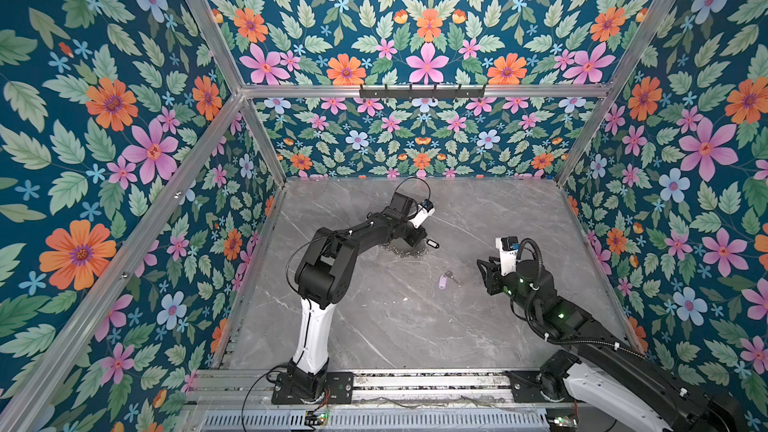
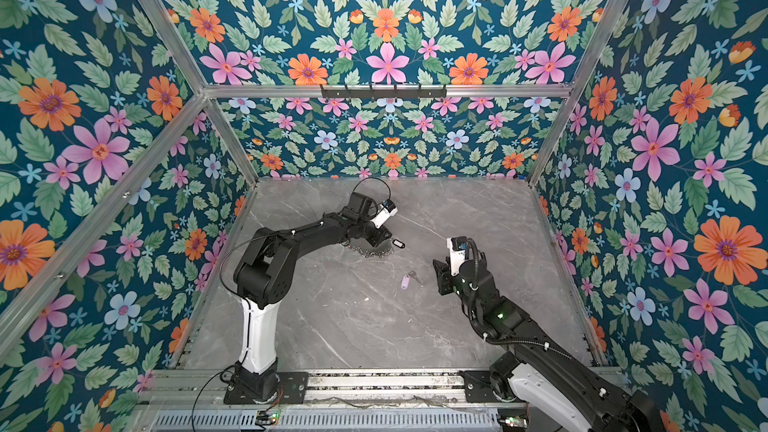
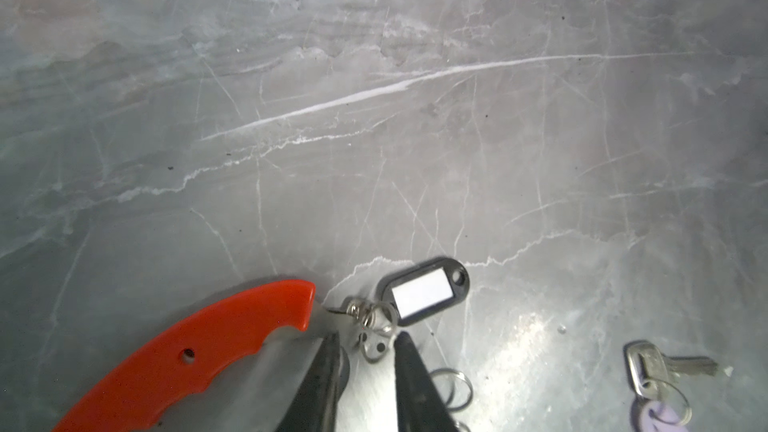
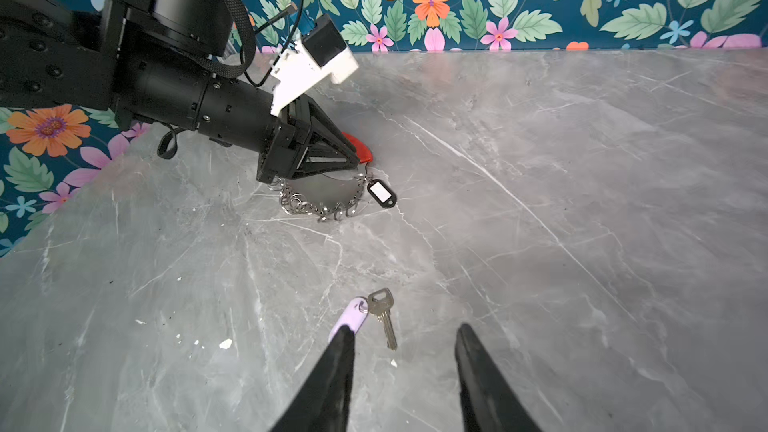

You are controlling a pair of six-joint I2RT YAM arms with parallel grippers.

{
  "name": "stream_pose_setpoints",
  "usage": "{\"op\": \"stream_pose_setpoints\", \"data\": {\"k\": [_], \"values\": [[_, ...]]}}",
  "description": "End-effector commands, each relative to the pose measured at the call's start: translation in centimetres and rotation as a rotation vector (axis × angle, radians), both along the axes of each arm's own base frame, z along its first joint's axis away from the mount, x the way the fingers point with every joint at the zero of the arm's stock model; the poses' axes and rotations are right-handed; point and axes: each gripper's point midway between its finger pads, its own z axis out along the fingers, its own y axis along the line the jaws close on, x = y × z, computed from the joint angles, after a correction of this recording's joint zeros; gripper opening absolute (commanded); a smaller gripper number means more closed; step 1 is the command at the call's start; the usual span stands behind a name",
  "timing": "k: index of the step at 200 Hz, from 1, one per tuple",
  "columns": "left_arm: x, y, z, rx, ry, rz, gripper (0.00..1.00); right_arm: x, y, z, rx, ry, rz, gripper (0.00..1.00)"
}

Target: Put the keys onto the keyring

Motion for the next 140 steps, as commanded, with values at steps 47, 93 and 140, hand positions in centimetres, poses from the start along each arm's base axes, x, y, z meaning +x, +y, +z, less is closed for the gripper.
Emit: {"op": "stream_pose_setpoints", "data": {"k": [47,93,140], "values": [[-3.2,-0.4,6.3,-0.142,-0.198,-0.258,0.44,1.0,-5.5,-0.5,-0.169,-0.113,-0.223,0.44],[-6.3,0.1,3.5,0.021,-0.268,-0.568,0.34,0.2,-8.4,-1.2,-0.093,-0.126,-0.343,0.45],[-7.1,-0.1,1.8,0.168,-0.248,-0.768,0.25,-1.4,-9.4,-0.8,0.037,-0.203,-0.370,0.45]]}}
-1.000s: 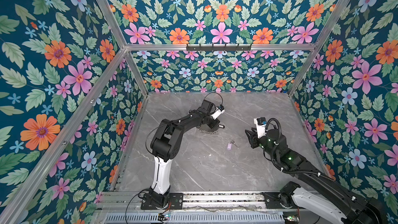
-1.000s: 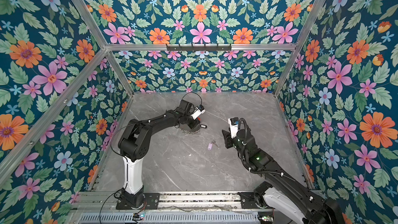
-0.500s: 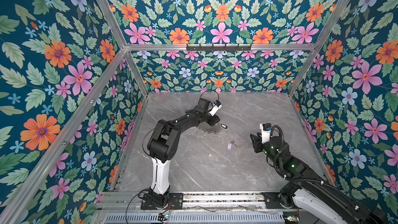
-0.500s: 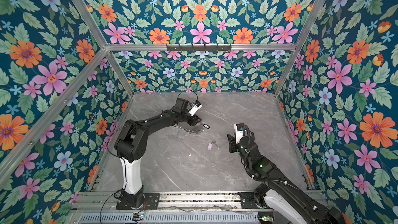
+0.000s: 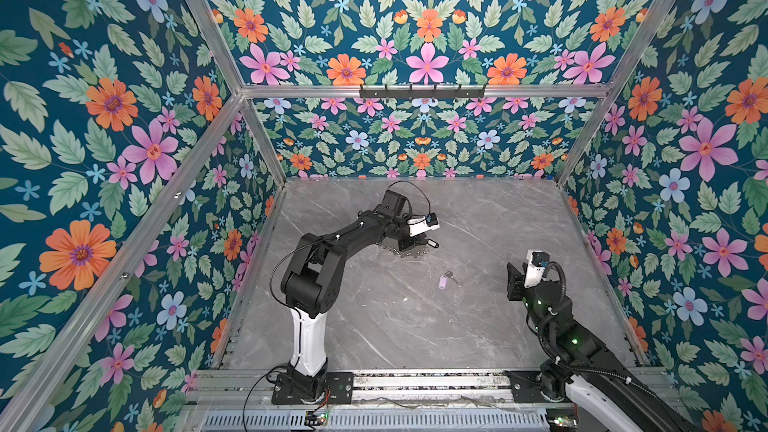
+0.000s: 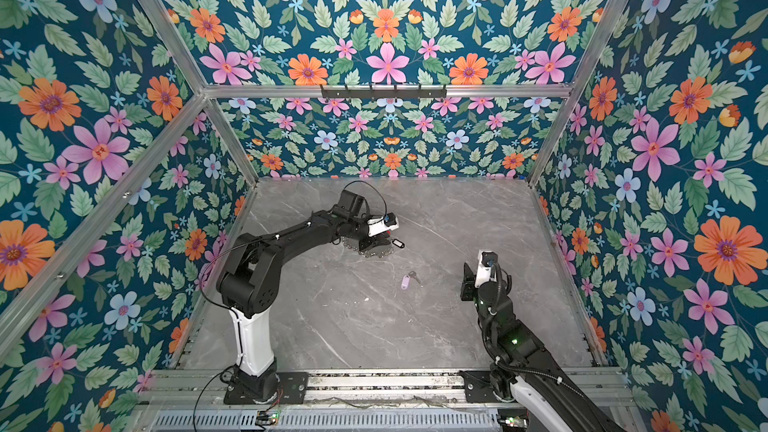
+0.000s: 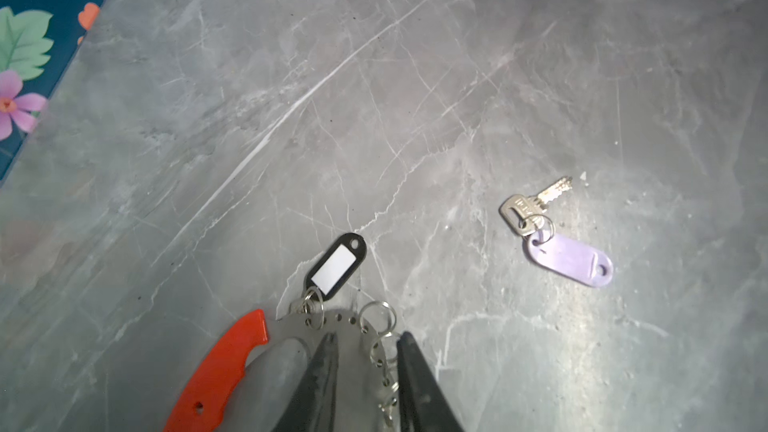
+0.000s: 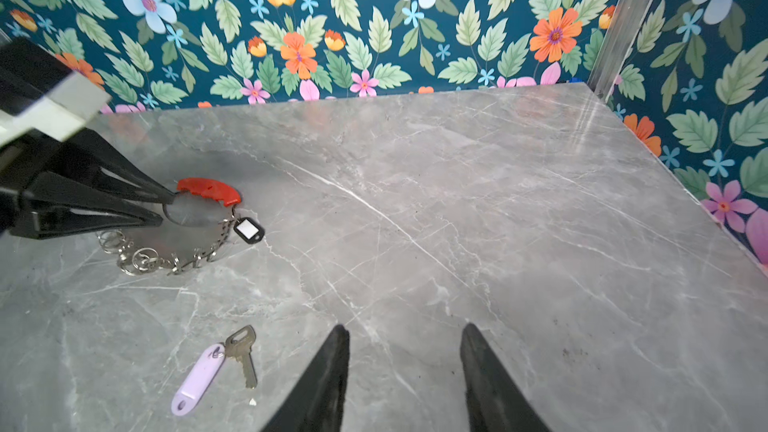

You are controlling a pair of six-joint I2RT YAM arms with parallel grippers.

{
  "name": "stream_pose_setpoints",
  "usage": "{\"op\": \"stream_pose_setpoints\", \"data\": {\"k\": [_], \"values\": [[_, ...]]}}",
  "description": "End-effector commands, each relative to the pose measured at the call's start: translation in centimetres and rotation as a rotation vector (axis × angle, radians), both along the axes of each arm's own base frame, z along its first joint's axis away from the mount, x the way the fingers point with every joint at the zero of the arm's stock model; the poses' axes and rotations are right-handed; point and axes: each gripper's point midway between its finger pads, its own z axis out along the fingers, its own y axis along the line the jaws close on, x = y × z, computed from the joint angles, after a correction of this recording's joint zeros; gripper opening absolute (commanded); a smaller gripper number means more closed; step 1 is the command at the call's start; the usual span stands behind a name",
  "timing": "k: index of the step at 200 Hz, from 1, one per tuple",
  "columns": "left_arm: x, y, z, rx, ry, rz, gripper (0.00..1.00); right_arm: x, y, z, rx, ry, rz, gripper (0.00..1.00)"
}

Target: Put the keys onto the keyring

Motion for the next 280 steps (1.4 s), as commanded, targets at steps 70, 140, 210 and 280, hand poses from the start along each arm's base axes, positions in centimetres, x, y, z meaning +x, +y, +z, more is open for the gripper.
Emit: {"op": "stream_pose_setpoints", "data": {"k": [70,140,210,280], "values": [[-1.7,-0.1,-4.3,0.248,-0.062,-0.219,0.19,-0.9,0.5,-1.0,0.180,-0.086,0.061,0.47],[0.2,-1.3,-5.3,0.280,-0.133,-0.206,0.18,-0.2,1.3,-1.6,0.160,-0.039,0.087,0.47],[1.2,-1.7,-6.6,0.338,-0.107,-0.216,0.31,-0.3,1.1,-1.4,0.165,-0.053,0.082,0.47],[0.8,-1.5,-5.8,0.343,-0.100,-0.226,0.28,-0.2,1.1,-1.5,0.164,-0.052,0.079,0.47]]}}
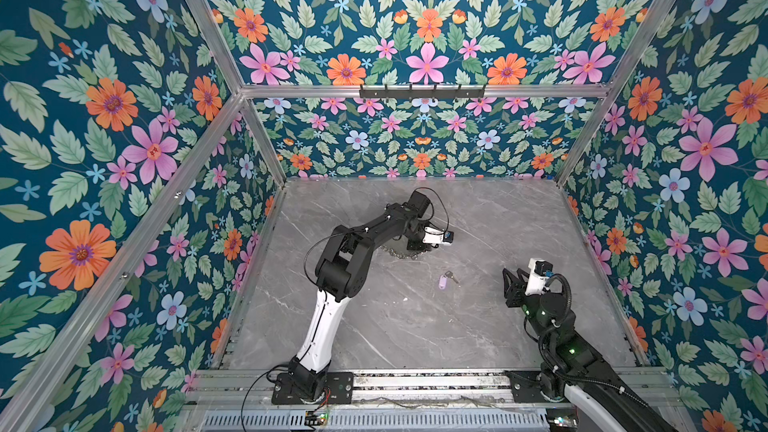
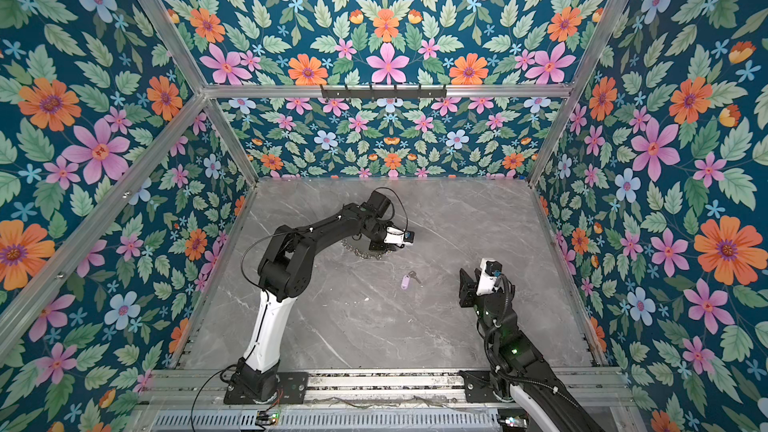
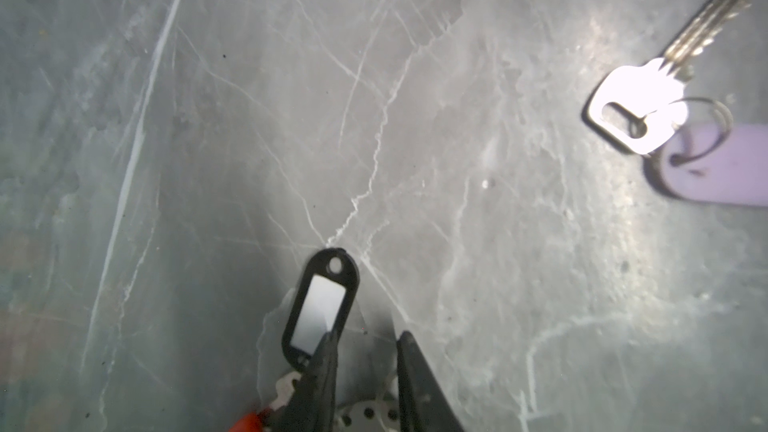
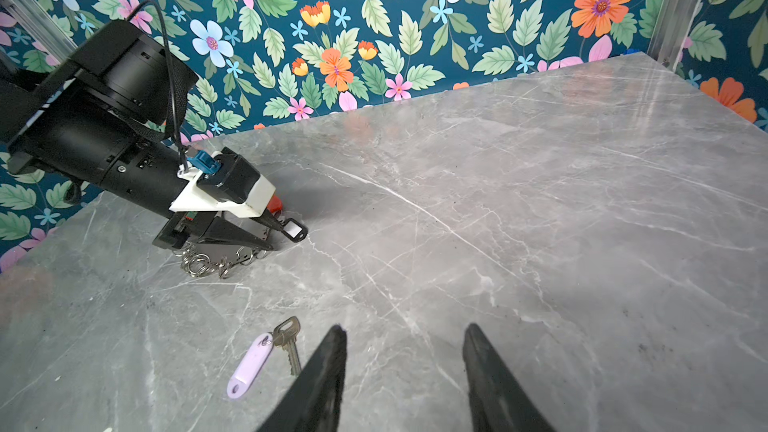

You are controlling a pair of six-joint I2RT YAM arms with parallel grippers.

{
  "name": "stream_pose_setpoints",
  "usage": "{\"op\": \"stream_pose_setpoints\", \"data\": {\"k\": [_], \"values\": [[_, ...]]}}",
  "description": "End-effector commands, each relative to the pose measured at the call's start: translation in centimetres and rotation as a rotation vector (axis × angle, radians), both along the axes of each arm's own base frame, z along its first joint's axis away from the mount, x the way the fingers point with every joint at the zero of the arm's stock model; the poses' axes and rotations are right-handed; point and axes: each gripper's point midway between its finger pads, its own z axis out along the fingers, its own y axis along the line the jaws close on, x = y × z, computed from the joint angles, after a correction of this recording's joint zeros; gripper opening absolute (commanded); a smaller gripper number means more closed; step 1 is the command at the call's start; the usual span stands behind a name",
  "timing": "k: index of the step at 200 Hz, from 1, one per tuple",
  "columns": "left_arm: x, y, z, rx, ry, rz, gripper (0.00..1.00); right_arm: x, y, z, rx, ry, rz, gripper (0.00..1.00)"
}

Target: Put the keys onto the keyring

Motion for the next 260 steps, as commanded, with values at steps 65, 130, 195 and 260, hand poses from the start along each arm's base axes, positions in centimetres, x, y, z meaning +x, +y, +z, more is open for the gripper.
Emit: {"op": "stream_pose_setpoints", "data": {"k": [65,130,195,260], "values": [[-1.0,1.1,0.7,0.045,0.039,-0.010,0.25,0.3,0.2,0.9,0.021,-0.030,-0.001,0.47],[-1.0,1.4,-0.5,0.063,0.068,-0.001,0.24,0.3,0.2,0.9,0.021,-0.030,-0.001,0.47],[-0.4,1.6,-0.7,0.072,0.063,0.020,0.19,0.4,0.2,0.8,0.018,-0.028,-0.001,0.47],[-0.4,1.8,0.2,0.059,0.062,0.042,0.14,0.4,0.2,0.8,0.018,-0.027,-0.001,0.47]]}}
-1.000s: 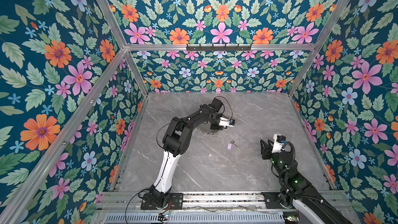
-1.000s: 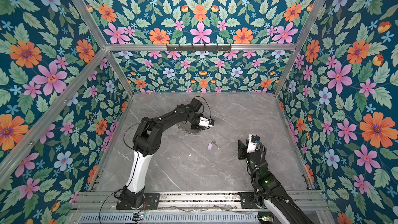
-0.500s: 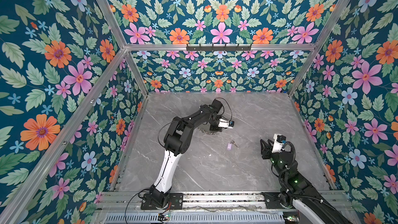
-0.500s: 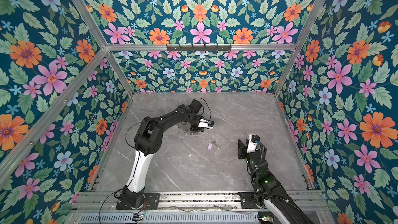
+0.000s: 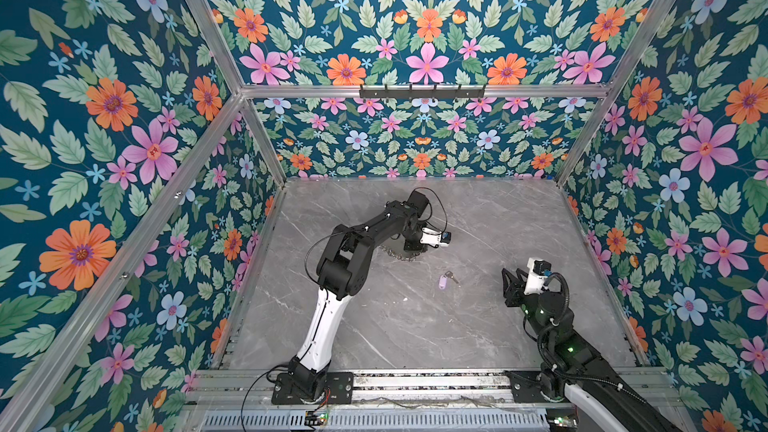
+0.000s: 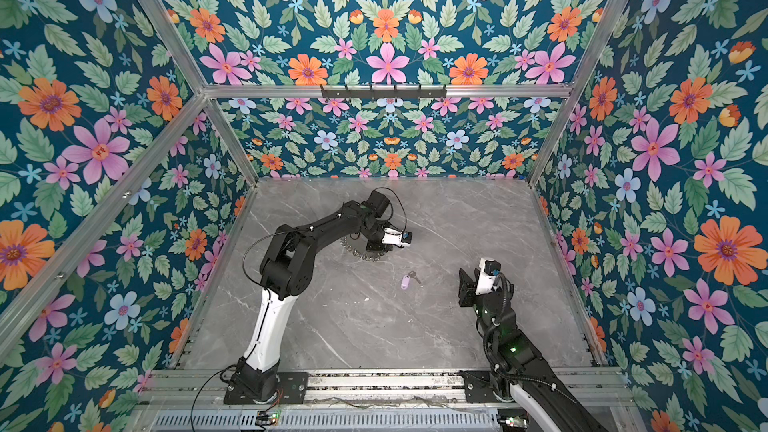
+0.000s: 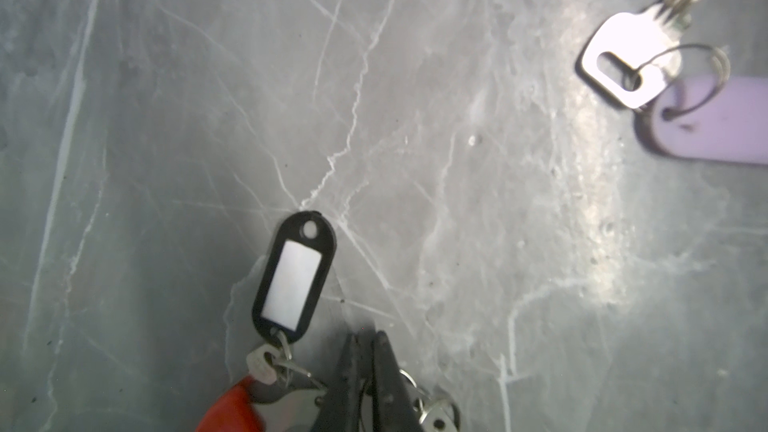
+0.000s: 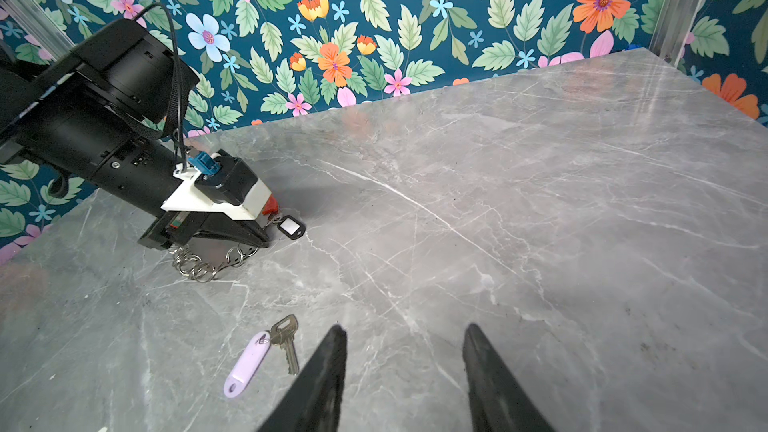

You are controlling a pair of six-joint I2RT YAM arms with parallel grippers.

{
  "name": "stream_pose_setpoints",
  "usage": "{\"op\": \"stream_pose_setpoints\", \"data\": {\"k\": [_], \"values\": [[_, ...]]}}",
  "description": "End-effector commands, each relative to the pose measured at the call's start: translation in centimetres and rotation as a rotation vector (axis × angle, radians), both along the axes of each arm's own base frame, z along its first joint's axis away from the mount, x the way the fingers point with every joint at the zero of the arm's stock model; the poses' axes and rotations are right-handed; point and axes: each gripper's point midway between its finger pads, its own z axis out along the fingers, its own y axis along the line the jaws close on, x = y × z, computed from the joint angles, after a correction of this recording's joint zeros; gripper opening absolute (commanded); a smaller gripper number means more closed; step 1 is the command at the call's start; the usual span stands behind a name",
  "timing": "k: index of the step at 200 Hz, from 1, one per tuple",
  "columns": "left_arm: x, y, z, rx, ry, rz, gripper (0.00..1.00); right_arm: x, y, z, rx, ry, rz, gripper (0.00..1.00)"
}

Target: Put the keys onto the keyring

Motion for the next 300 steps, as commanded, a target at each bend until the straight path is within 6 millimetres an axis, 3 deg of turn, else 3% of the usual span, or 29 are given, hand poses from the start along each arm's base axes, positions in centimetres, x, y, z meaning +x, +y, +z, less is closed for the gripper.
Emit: {"op": "stream_pose_setpoints", "data": {"k": [1,20,46,61,74,100,136,193,253,300], "values": [[-0.2,0.2,1.0,-0.010,0.011,0.021,0.14,0.2,0.1,1.1,0.023,-0.036,-0.001,0.47],[0.4,-0.4,2.7,-0.077,0.009,0.080,0.18,0.2,0.1,1.1,0.022,-0.035,-0.001,0.47],[1.5,-1.5,6.7,-0.249,0.030,0.193,0.21,0.2,0.1,1.1,0.023,-0.036,0.000,0.47],[1.8,-1.4,8.7,-0.337,0.061,0.264,0.25,0.2,0.1,1.0,0.021,-0.034,-0.001,0.47],[1.9,-0.7,9.2,-0.377,0.102,0.337,0.30,0.2,0.1,1.0,0.022,-0.033,-0.001,0.47],[2.8,1.2,7.9,-0.340,0.189,0.584,0.35,0.2,0.1,1.1,0.022,-0.034,0.000,0.47],[0.6,1.9,4.7,-0.264,0.340,0.634,0.29,0.2,0.1,1.0,0.021,-0.030,-0.001,0.47],[2.2,2.4,2.9,-0.281,0.423,0.848,0.27,0.2,0.2,1.0,0.022,-0.030,0.001,0.47],[1.3,2.4,1.1,-0.255,0.483,0.876,0.26,0.2,0.1,1.1,0.022,-0.031,0.000,0.47],[0.7,1.9,1.3,-0.270,0.511,0.866,0.26,0.2,0.2,0.9,0.021,-0.027,0.002,0.47]]}}
